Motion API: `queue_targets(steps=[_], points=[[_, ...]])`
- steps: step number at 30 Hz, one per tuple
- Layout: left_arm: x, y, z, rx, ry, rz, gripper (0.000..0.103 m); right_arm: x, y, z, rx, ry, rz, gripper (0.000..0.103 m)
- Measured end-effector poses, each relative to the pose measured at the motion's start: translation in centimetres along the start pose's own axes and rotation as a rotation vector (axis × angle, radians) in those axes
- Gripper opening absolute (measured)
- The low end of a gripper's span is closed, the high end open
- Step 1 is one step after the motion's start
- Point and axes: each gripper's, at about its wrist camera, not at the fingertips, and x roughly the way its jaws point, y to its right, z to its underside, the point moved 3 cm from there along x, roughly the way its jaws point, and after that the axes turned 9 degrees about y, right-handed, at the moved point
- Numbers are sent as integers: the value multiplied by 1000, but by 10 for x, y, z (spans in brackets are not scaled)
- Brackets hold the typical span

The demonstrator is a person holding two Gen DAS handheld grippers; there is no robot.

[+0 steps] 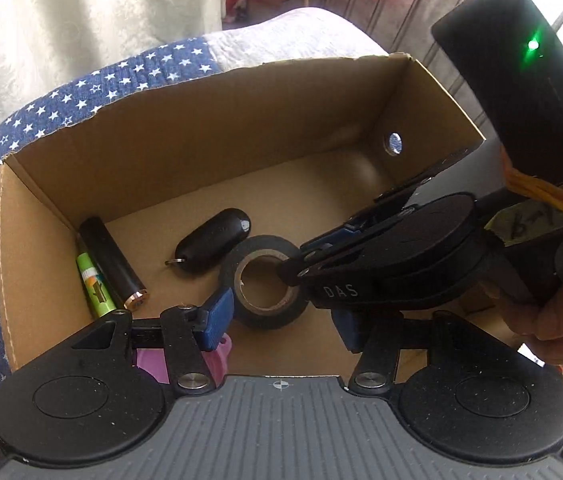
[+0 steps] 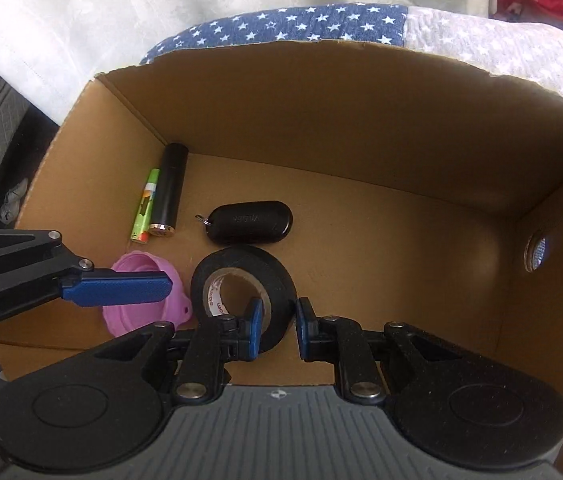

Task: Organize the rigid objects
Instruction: 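Carry the tape roll into the box and open the right gripper, then withdraw the right gripper from the box toward the remaining objects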

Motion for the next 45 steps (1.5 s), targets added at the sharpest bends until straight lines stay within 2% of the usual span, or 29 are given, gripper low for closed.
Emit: queue_targets(steps=[2,8,14,19,23,26,31,32,34,35,36,40,43,45], points=[[-1,-4,-3,0,12,-13,59,3,-1,-9,-13,8,10,15],[-27,-16,-9,-16,89,-26,67,14,-6,-29,-19,7,16,15],[-59,-23,1,-14,162,-47,73,14,-13,-47,5,81,-3,15],[-84,-19,14,2,231,-25,81,-27,-17,-48,32,154,-71,18],[-118,-6,29,34,343,-20,90,-86,-17,-32,50,253,-127,19],[-145,4,46,55,443,-5,99,-135,-18,-11,48,348,-162,21],[-182,33,82,94,543,-13,102,-200,-23,45,33,519,-224,23],[-185,37,90,95,547,-16,103,-209,-24,59,34,556,-233,28],[-185,40,108,54,552,3,103,-222,-25,88,33,625,-253,46],[-185,41,116,22,545,23,103,-223,-26,105,34,669,-269,58],[-181,40,127,-27,520,55,103,-223,-26,122,40,699,-273,61],[-168,39,166,-152,441,140,103,-208,-24,179,113,748,-273,63],[-158,40,196,-171,451,94,103,-192,-26,210,164,747,-306,67],[-154,43,216,-187,463,50,103,-181,-32,226,166,744,-291,69]])
